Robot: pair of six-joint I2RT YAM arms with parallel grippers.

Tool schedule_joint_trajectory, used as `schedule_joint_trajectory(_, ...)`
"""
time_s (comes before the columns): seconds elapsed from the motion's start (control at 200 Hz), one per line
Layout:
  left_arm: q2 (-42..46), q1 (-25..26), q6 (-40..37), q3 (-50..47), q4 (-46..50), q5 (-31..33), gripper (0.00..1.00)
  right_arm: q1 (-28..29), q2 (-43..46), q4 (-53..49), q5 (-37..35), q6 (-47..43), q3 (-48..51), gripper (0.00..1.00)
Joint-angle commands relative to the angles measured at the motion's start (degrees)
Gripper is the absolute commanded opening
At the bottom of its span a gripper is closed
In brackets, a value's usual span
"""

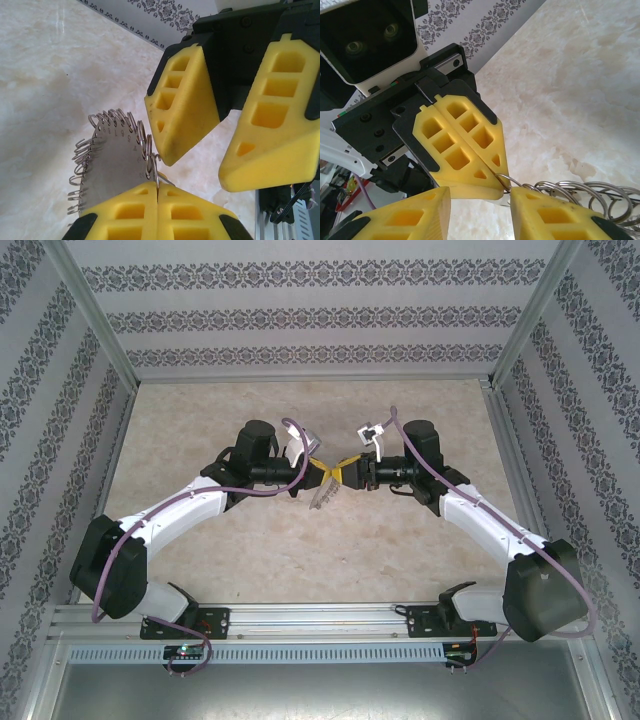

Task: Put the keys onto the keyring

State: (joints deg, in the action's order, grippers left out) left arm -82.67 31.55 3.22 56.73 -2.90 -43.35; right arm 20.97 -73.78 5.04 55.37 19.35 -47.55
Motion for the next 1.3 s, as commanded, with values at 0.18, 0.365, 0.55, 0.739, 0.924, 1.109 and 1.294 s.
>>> schedule_joint_trajectory(0.18,0.0,0.7,-0.7,2.5,-0.6,-3.0,0.0,-1.4,-0.9,1.3,-1.6,-1.1,-1.4,0.38)
schedule_joint_trajectory(0.365,-0.1,0.8,-0.7,2.5,-0.8,-3.1,0.0,-1.4,-1.5,1.7,-0.9,-0.7,-1.6,0.38)
schedule_joint_trajectory(0.55,-0.5,0.7,-0.3,2.9,-0.9,-3.7,0.0,-0.7,-2.7,1.3,0.2,-1.3,-2.7,0.38)
schedule_joint_trajectory(0.739,-0.7,0.7,-0.1,3.0,-1.2,-3.8,0.0,0.1,-3.7,-0.3,1.7,-2.7,-3.6,0.37)
schedule_joint_trajectory(0.924,-0.5,0.7,0.2,2.8,-2.0,-3.0,0.0,0.2,-3.0,-1.5,2.1,-3.7,-2.0,0.29)
schedule_joint_trajectory(1.109,-0.6,0.7,0.2,2.9,-2.3,-2.1,0.0,0.2,-2.2,-1.7,2.3,-3.9,-0.6,0.24)
schedule_joint_trajectory(1.294,-0.6,0.7,0.6,2.9,-2.8,-1.6,0.0,0.5,-2.1,-2.2,2.6,-4.4,-0.1,0.24)
